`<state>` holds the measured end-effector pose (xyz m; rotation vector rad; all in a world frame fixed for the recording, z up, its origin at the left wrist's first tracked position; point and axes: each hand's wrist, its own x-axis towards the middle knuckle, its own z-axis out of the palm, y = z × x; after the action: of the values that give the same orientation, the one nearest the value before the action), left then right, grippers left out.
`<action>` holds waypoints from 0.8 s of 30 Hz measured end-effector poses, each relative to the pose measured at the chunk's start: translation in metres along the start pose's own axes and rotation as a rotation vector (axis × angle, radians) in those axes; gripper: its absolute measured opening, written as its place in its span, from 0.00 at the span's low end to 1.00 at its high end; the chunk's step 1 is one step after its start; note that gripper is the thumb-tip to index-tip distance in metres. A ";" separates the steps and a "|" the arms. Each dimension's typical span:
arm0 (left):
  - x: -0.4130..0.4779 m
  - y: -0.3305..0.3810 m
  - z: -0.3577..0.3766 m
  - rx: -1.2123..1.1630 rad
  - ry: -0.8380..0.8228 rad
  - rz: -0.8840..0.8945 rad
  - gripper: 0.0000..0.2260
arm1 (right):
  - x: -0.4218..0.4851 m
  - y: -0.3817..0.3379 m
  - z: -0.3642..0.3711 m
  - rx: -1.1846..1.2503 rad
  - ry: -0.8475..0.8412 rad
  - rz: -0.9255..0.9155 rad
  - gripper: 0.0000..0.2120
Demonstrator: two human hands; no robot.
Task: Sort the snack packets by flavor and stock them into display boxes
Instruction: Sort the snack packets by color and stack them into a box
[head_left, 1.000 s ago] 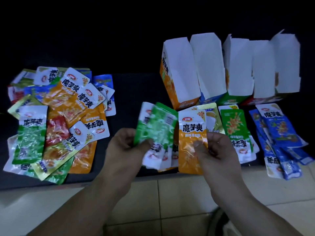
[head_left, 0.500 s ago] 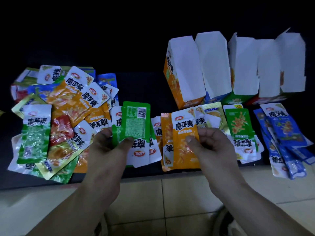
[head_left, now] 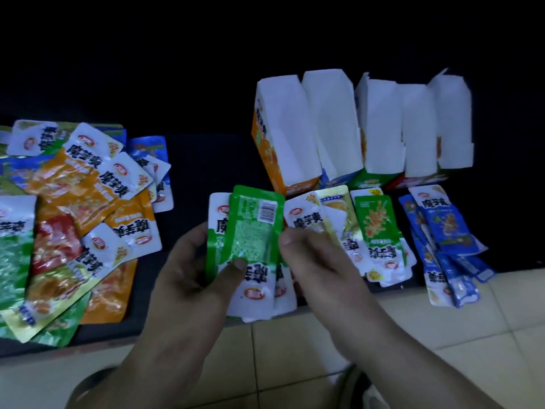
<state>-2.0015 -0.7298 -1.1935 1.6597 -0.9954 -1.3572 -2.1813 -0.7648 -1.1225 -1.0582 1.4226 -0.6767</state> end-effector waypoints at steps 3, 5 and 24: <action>-0.011 0.018 0.035 0.037 -0.114 0.077 0.27 | -0.005 0.009 -0.011 0.051 -0.083 0.053 0.15; -0.017 0.033 0.055 0.043 -0.138 0.093 0.27 | -0.006 0.014 -0.032 0.076 0.006 0.069 0.20; -0.014 0.056 0.120 0.086 -0.180 0.015 0.21 | 0.044 0.081 -0.177 -0.761 0.654 -0.145 0.22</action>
<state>-2.1276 -0.7497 -1.1546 1.6106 -1.1825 -1.4922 -2.3665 -0.8010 -1.1864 -1.6245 2.2895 -0.6198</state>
